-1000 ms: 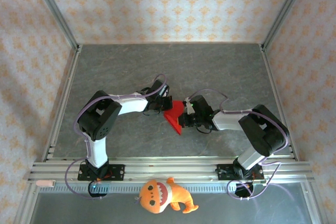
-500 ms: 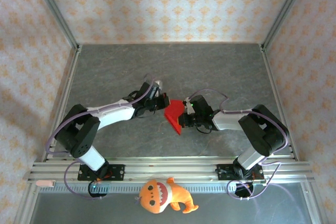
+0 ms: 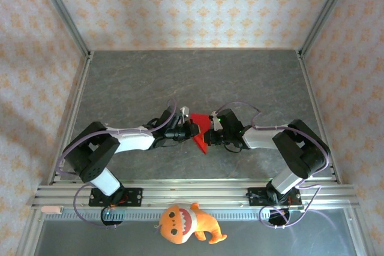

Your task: Fold a paper plane with a square sheet of paper (pick it up from the middle)

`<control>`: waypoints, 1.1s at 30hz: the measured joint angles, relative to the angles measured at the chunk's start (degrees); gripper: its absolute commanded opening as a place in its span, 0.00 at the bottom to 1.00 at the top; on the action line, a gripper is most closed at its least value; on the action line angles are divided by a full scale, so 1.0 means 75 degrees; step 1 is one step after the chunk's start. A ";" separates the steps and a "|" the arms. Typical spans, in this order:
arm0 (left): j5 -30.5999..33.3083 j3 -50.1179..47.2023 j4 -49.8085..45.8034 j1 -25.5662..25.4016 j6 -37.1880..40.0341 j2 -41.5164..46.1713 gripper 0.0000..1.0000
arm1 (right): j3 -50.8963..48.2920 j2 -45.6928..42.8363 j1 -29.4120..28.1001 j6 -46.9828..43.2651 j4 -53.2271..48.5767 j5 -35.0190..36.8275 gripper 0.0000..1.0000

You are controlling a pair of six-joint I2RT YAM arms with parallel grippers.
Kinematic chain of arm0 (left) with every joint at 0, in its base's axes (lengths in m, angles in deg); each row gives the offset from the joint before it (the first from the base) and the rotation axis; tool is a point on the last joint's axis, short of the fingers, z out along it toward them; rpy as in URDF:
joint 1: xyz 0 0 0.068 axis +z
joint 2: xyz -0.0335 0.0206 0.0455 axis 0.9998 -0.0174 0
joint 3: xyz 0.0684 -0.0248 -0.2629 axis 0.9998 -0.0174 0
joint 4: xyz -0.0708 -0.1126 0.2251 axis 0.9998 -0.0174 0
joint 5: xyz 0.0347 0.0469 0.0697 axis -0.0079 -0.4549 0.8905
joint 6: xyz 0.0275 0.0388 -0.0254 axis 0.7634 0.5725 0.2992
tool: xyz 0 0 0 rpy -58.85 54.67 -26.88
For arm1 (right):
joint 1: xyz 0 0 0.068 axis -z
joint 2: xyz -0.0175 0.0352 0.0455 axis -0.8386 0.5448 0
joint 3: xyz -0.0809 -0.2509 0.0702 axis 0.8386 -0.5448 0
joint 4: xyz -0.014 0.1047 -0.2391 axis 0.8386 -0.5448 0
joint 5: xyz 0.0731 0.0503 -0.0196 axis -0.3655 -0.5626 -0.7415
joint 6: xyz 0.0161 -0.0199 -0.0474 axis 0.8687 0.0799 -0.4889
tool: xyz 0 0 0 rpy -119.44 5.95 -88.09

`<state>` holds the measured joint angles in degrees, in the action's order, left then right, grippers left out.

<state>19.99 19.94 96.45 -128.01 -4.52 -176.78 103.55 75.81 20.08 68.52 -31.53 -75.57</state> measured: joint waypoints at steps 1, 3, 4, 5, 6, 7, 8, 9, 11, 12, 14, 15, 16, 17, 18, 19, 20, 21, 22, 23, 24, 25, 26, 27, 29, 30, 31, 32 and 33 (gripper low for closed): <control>-0.0026 0.0000 0.0023 0.0000 -0.0026 -0.0050 0.00 | 0.0000 0.0000 0.0000 0.0000 0.0003 0.0000 0.01; -0.0070 0.0003 0.0067 0.0000 -0.0047 -0.0178 0.00 | 0.0000 0.0000 0.0000 0.0000 0.0000 0.0000 0.01; -0.0082 0.0003 0.0067 0.0000 -0.0044 -0.0242 0.00 | 0.0000 0.0000 0.0000 0.0000 0.0003 0.0000 0.01; -0.0093 0.0003 0.0067 0.0000 -0.0044 -0.0312 0.00 | 0.0000 0.0000 0.0000 0.0000 0.0000 0.0000 0.01; -0.0096 0.0003 0.0064 0.0000 -0.0044 -0.0388 0.00 | 0.0000 0.0000 0.0000 0.0000 0.0000 0.0000 0.01; -0.0096 0.0003 0.0058 0.0000 -0.0044 -0.0446 0.00 | 0.0000 0.0000 0.0000 0.0000 0.0000 0.0000 0.01; -0.0096 0.0003 0.0055 0.0000 -0.0044 -0.0510 0.00 | 0.0000 0.0000 0.0000 0.0000 0.0000 0.0000 0.01; -0.0096 0.0003 0.0047 0.0000 -0.0041 -0.0565 0.00 | 0.0000 0.0000 0.0000 0.0000 0.0000 0.0000 0.01; -0.0093 0.0003 -0.0035 0.0000 -0.0020 -0.0615 0.00 | 0.0000 0.0000 0.0000 0.0000 0.0003 0.0000 0.01; -0.0085 0.0003 -0.0125 0.0000 0.0006 -0.0624 0.00 | 0.0000 0.0000 0.0000 0.0000 0.0003 0.0000 0.01; -0.0026 0.0009 -0.0326 0.0000 0.0128 -0.0641 0.00 | 0.0000 0.0000 0.0000 0.0000 0.0000 0.0000 0.01; 0.0029 0.0009 -0.0455 0.0000 0.0204 -0.0667 0.00 | 0.0000 0.0000 0.0000 0.0000 0.0003 0.0000 0.01; 0.0085 0.0009 -0.0562 0.0000 0.0256 -0.0691 0.00 | 0.0000 0.0000 0.0000 0.0000 0.0003 0.0000 0.01; 0.0131 0.0009 -0.0644 0.0000 0.0315 -0.0726 0.00 | -0.0003 0.0000 0.0000 0.0000 0.0006 -0.0003 0.01; 0.0149 0.0035 -0.0673 0.0000 0.0373 -0.0740 0.00 | -0.0009 0.0003 -0.0003 0.0003 0.0015 -0.0003 0.01; 0.0195 0.0079 -0.0729 0.0000 0.0408 -0.0740 0.00 | -0.0017 0.0003 -0.0003 0.0003 0.0035 -0.0003 0.01; 0.0239 0.0128 -0.0799 -0.0003 0.0452 -0.0746 0.00 | -0.0020 0.0003 0.0000 0.0006 0.0052 -0.0003 0.01; 0.0280 0.0181 -0.0868 -0.0003 0.0495 -0.0746 0.00 | -0.0020 0.0003 -0.0003 0.0009 0.0055 0.0000 0.01; 0.0315 0.0230 -0.0938 -0.0003 0.0533 -0.0746 0.01 | -0.0020 0.0003 -0.0003 0.0015 0.0058 0.0000 0.01; 0.0341 0.0289 -0.1003 -0.0003 0.0568 -0.0746 0.01 | -0.0023 0.0003 0.0000 0.0029 0.0058 0.0003 0.01; 0.0370 0.0350 -0.1055 -0.0003 0.0589 -0.0746 0.02 | -0.0023 0.0003 0.0000 0.0029 0.0058 0.0003 0.01; 0.0376 0.0408 -0.1099 -0.0003 0.0592 -0.0740 0.02 | -0.0023 0.0003 0.0000 0.0029 0.0058 0.0003 0.01; 0.0393 0.0478 -0.1128 -0.0012 0.0592 -0.0726 0.02 | -0.0026 0.0003 0.0000 0.0029 0.0058 0.0006 0.01; 0.0396 0.0539 -0.1137 -0.0035 0.0592 -0.0705 0.03 | -0.0026 0.0003 0.0000 0.0029 0.0058 0.0006 0.01; 0.0388 0.0612 -0.1128 -0.0070 0.0586 -0.0647 0.02 | -0.0026 0.0000 0.0000 0.0029 0.0058 0.0009 0.01; 0.0364 0.0612 -0.1090 -0.0102 0.0586 -0.0627 0.02 | -0.0026 0.0000 0.0000 0.0029 0.0058 0.0009 0.01; 0.0361 0.0612 -0.1084 -0.0105 0.0586 -0.0621 0.02 | -0.0026 0.0000 0.0000 0.0029 0.0058 0.0009 0.01; 0.0358 0.0609 -0.1087 -0.0128 0.0586 -0.0621 0.02 | -0.0026 0.0000 0.0000 0.0029 0.0058 0.0009 0.01; 0.0361 0.0606 -0.1087 -0.0152 0.0586 -0.0624 0.02 | -0.0026 0.0000 0.0000 0.0029 0.0058 0.0006 0.01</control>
<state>22.70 24.49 88.30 -129.14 -0.13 -181.45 103.35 75.81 20.08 68.74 -31.09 -75.52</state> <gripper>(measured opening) 0.047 0.053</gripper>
